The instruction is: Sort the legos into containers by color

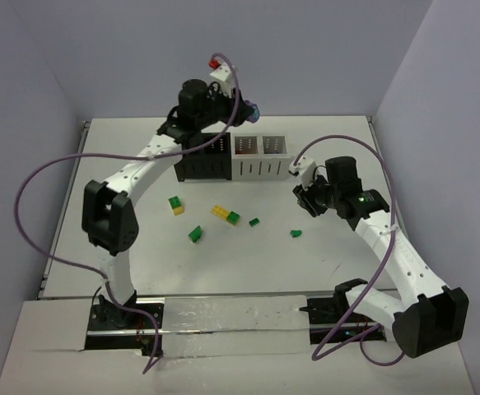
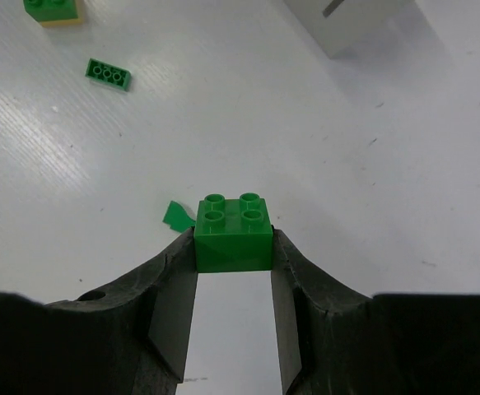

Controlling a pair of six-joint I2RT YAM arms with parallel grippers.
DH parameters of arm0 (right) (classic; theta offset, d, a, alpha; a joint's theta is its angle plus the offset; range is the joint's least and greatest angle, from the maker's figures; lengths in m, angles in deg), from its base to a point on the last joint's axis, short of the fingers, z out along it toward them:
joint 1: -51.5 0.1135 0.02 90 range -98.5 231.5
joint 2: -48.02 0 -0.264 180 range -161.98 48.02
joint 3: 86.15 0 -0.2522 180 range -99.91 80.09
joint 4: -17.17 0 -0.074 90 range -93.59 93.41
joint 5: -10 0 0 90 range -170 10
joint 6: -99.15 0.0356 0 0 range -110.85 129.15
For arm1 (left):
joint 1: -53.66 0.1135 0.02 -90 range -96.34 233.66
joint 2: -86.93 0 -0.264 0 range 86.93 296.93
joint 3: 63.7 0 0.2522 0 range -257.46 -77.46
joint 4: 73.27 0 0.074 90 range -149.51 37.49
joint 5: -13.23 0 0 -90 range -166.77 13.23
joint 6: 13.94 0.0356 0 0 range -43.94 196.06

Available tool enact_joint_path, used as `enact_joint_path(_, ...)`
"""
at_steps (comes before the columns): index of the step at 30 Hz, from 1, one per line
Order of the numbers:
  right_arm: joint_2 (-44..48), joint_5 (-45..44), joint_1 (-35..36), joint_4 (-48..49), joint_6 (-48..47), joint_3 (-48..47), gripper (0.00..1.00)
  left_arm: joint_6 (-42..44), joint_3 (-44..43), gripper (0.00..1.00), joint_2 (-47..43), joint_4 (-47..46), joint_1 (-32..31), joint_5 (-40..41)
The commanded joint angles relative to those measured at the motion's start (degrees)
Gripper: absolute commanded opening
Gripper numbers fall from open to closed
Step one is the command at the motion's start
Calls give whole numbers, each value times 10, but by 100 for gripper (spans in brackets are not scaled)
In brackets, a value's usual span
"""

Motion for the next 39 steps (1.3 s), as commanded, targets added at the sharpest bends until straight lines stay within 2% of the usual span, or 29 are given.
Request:
enact_joint_path(1,21,36,-22,16,52,9,0,21,-46,0,62,-51,-40,93)
enact_joint_path(5,17,41,-35,14,62,-1,0,31,-86,0,112,-68,-55,109)
enact_joint_path(14,-14,48,-36,9,76,-38,0,28,-134,9,192,-55,-75,101)
enact_joint_path(24,-45,41,-36,27,114,-94,0,30,-107,14,193,-40,-85,74)
enact_joint_path(27,-59,36,-36,30,118,-111,0,25,-109,29,195,-24,-88,61)
enact_joint_path(29,-67,30,-36,32,121,-127,0,20,-108,36,195,-11,-88,57)
enact_joint_path(31,-74,26,-36,37,126,-144,0,17,-108,49,193,-3,-88,61)
enact_joint_path(39,-98,15,-36,59,143,-187,0,20,-134,69,182,37,-81,73)
